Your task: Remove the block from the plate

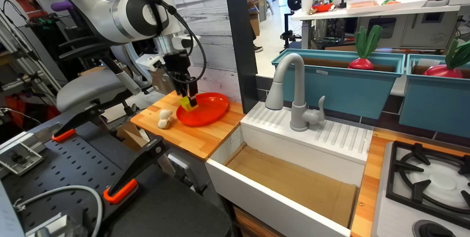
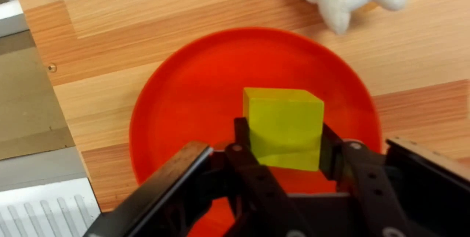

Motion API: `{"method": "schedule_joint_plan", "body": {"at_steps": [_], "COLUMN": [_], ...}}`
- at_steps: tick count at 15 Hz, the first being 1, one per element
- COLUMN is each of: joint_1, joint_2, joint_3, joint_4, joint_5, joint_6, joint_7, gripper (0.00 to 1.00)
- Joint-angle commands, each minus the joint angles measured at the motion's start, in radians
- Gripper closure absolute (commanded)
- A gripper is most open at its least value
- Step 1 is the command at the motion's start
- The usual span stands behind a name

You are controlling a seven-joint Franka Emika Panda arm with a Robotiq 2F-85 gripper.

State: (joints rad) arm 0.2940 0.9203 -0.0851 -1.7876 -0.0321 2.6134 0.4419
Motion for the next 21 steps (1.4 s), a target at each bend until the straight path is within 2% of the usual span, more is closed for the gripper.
{"method": "schedule_joint_plan", "body": {"at_steps": [1,9,12,21], "joint_1": [0.06,0.135,0.157,0.174], "joint_2": [-0.06,-0.007,0.028,0.148], "joint_3": [0.003,0.034,0.025,0.004], "joint_4": [-0.037,0.029,0.06,0.201], "joint_5": [-0.012,-0.026,-0.044,-0.044], "joint_6": [-0.014,-0.029,-0.024,-0.067], "joint_7": [0.006,-0.012,-0.008,0.007], "gripper": [0.82,0.82,0.82,0.82]}}
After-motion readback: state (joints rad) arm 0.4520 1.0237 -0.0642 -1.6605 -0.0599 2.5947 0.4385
